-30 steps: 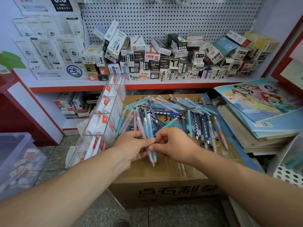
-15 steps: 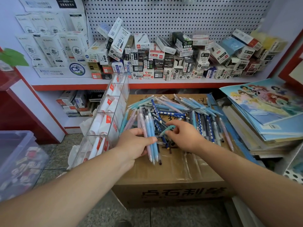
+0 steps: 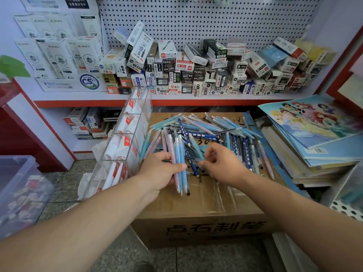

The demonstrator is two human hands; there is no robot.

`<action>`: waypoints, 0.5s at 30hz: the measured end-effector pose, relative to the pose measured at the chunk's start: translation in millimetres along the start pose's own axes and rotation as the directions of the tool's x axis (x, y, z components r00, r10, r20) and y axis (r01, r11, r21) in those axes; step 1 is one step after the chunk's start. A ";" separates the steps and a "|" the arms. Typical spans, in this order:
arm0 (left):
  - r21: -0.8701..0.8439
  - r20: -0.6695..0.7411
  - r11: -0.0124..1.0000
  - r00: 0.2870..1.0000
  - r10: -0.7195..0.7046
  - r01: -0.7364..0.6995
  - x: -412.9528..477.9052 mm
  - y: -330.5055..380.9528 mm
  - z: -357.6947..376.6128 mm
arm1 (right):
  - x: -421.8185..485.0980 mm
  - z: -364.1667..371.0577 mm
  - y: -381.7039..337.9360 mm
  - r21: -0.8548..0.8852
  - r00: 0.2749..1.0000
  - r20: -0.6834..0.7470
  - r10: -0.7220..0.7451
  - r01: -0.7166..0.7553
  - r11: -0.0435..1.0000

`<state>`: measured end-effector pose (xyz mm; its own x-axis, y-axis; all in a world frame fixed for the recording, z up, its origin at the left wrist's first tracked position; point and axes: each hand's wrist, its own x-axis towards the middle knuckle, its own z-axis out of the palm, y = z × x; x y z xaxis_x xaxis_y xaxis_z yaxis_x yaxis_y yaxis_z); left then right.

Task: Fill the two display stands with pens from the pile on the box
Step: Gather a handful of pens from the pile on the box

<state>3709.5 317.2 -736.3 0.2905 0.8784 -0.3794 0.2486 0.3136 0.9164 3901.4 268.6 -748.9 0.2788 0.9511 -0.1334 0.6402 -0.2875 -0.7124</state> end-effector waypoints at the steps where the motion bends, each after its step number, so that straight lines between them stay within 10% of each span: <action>1: -0.003 0.001 1.000 1.000 0.000 0.000 -0.2 0.2 1.0 | -1.2 -1.2 0.4 0.064 1.000 0.001 0.026 -0.026 0.998; 8: -0.065 0.030 0.998 1.000 0.006 -0.004 -3.0 1.8 4.7 | -17.8 -5.9 -16.7 0.477 0.969 0.233 0.080 -0.186 0.859; 15: -0.213 0.122 0.976 0.992 -0.029 0.055 -6.8 3.8 11.3 | -34.5 -0.2 -24.5 0.447 0.988 0.154 -0.003 -0.067 0.892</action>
<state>3718.9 308.4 -731.7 0.3933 0.8185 -0.4187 0.0619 0.4308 0.9003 3876.2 242.8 -726.6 0.1639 0.9579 -0.2357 0.2327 -0.2697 -0.9344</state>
